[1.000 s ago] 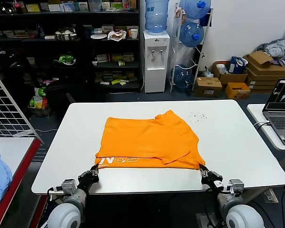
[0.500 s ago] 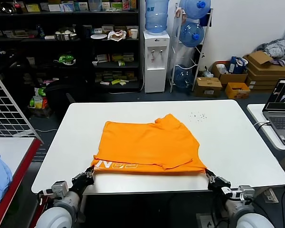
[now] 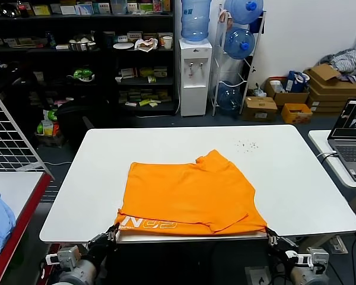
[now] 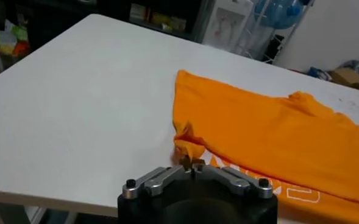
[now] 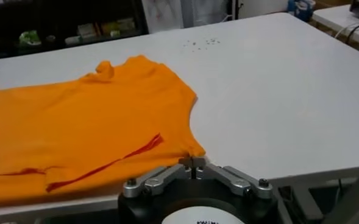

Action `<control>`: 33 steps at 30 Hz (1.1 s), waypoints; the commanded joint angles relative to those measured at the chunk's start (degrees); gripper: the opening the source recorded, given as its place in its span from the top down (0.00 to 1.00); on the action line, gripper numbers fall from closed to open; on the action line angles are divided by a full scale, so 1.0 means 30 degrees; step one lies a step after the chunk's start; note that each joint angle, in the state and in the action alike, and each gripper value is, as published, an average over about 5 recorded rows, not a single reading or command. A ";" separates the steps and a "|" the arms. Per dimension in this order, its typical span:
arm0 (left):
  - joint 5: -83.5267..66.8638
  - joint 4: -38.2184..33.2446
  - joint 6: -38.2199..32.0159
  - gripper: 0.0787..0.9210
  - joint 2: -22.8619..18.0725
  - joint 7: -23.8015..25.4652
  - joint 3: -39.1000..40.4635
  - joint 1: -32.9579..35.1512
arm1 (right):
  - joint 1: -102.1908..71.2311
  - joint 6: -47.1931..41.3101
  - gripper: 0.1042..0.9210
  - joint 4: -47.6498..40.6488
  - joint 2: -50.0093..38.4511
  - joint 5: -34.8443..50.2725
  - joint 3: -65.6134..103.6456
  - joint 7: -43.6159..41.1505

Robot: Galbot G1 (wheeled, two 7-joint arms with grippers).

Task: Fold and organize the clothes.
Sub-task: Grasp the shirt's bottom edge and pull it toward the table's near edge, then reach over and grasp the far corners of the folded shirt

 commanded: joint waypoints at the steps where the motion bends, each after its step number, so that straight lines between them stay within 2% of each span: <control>1: -0.0212 -0.0863 0.0074 0.81 0.0414 -0.0226 -0.0459 0.0349 | -0.0293 -0.0297 0.72 0.0732 -0.0206 -0.0234 0.0560 0.0122; 7: -0.1384 -0.0740 -0.0017 0.61 0.1587 0.0087 -0.1077 -0.1724 | 0.1392 -0.0377 0.51 0.1455 -0.0990 0.0150 0.0969 -0.0072; 11: -0.2031 0.1096 -0.0194 0.46 0.1826 0.1012 -0.0397 -0.5579 | 0.4171 -0.0313 0.37 0.0598 -0.1800 0.0250 0.0593 -0.0125; 17: -0.3488 0.6014 -0.0272 0.26 -0.0054 0.1572 0.2925 -1.2785 | 1.2088 -0.0563 0.16 -0.4256 -0.2862 0.1558 -0.2641 0.0916; 21: -0.3661 0.9799 -0.0284 0.12 -0.1156 0.2063 0.4991 -1.5938 | 1.8387 -0.1347 0.03 -0.9142 -0.2072 0.1708 -0.5996 0.1123; 26: -0.4894 1.3340 0.0748 0.01 -0.1699 0.2565 0.7203 -1.8752 | 2.3734 -0.2037 0.00 -1.4774 -0.0048 0.1506 -0.9292 0.0897; 33: -0.5606 1.6273 0.2511 0.00 -0.2378 0.2870 0.9198 -2.1092 | 2.5793 -0.3815 0.00 -1.8248 0.1792 0.1690 -1.1126 0.0977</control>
